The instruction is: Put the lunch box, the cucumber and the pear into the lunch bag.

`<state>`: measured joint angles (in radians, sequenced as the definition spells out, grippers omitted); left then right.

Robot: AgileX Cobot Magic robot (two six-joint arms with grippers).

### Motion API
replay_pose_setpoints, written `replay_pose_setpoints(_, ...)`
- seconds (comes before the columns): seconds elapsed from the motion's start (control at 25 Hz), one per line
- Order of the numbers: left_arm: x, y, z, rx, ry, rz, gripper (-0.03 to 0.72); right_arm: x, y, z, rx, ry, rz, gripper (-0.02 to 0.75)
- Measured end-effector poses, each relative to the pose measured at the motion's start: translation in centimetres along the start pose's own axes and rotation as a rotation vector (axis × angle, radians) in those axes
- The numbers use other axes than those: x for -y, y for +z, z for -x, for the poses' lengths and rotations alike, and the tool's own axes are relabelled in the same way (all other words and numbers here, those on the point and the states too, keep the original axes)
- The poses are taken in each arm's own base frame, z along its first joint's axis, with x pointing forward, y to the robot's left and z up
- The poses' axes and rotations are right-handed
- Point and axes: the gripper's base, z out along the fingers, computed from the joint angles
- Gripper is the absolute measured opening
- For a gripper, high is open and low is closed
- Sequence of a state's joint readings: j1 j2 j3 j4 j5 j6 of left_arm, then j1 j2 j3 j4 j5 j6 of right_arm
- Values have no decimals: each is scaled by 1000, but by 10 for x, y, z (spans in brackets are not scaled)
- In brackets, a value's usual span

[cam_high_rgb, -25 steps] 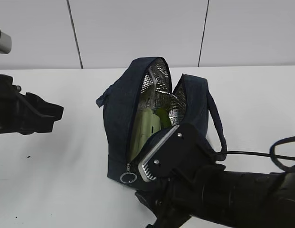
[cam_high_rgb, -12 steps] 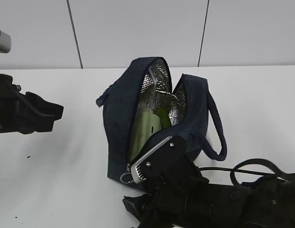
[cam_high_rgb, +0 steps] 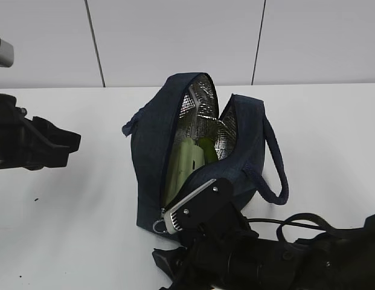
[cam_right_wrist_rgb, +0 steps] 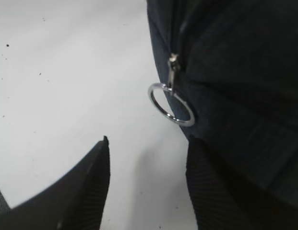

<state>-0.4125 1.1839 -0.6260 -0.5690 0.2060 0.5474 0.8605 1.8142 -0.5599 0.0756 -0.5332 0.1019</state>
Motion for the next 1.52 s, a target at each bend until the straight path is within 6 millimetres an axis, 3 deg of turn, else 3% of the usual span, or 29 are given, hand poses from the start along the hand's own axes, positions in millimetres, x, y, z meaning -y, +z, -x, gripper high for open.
replay_pose_setpoints(1.12, 0, 0, 0, 0, -10, -2, 256, 1, 19, 8, 45, 53, -27, 384)
replay_pose_setpoints(1.52, 0, 0, 0, 1, -12, -3, 256, 2, 24, 4, 55, 52, -28, 302)
